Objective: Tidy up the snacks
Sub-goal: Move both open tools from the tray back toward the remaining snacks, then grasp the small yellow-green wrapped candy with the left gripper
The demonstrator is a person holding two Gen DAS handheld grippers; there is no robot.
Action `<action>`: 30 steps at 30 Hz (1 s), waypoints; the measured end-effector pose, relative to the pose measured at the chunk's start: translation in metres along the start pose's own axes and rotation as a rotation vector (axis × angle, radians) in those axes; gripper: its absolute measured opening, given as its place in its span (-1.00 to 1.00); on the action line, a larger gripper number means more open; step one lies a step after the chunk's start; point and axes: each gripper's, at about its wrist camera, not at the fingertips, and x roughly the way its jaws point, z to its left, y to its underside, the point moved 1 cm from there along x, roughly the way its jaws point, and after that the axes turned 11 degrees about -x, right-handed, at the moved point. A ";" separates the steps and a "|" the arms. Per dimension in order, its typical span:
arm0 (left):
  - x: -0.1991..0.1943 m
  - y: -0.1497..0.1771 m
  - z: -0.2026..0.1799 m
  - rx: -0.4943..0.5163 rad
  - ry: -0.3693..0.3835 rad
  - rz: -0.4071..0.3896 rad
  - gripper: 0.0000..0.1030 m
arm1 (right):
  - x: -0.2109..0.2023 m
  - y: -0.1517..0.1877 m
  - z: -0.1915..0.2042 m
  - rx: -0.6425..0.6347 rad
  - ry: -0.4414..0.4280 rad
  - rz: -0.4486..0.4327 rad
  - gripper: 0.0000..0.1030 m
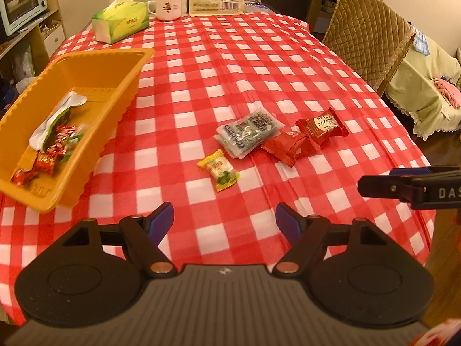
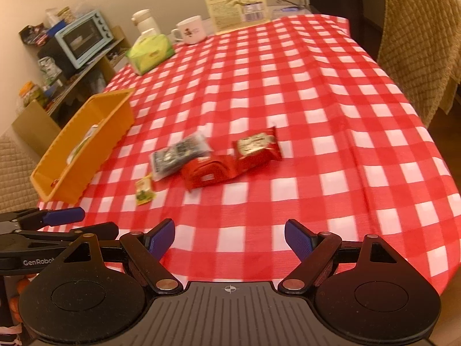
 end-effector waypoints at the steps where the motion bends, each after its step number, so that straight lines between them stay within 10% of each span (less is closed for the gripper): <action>1: 0.003 -0.002 -0.001 0.000 -0.002 -0.003 0.47 | 0.000 0.000 -0.003 0.005 0.003 0.002 0.61; 30: 0.073 -0.038 0.003 0.002 -0.057 0.031 -0.61 | 0.016 0.000 -0.032 0.053 0.022 0.031 0.61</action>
